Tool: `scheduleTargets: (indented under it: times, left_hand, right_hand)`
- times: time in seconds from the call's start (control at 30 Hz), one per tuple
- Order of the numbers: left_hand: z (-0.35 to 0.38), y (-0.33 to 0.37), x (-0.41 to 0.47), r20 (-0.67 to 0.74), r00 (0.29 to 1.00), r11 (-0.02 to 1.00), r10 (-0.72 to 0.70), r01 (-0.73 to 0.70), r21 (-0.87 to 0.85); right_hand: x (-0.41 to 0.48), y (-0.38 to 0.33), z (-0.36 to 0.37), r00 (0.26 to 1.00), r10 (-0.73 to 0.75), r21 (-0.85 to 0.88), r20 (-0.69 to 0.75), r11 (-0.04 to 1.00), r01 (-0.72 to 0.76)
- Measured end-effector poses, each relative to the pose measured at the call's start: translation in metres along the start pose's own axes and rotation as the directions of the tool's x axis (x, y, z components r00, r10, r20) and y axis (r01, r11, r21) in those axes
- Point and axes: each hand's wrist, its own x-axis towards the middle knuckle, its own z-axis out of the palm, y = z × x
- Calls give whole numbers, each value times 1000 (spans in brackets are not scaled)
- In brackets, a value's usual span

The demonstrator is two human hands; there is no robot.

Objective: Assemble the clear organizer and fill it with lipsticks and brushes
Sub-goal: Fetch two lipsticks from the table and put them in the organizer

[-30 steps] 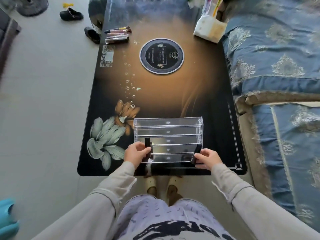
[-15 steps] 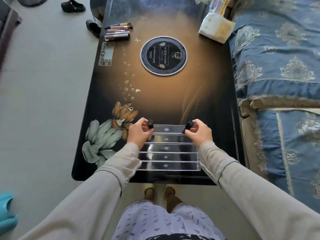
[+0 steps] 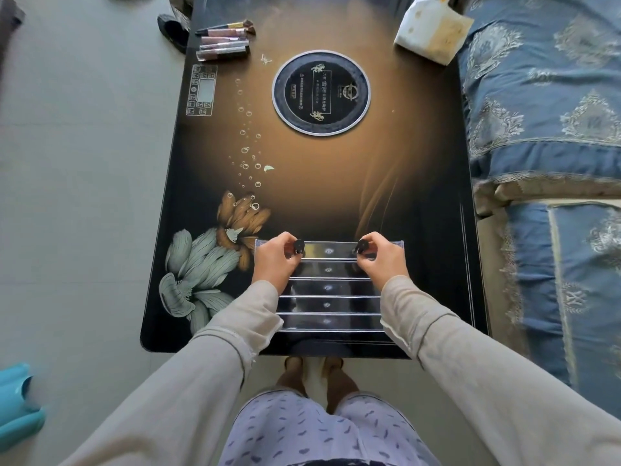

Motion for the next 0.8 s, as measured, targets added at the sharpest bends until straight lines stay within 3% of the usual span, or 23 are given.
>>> scheduleTargets:
  times: [0.8]
  left_hand:
    - [1, -2, 2, 31, 999, 999, 10, -11, 31]
  right_hand:
    - [-4, 4, -2, 998, -58, -156, -8, 986, 56]
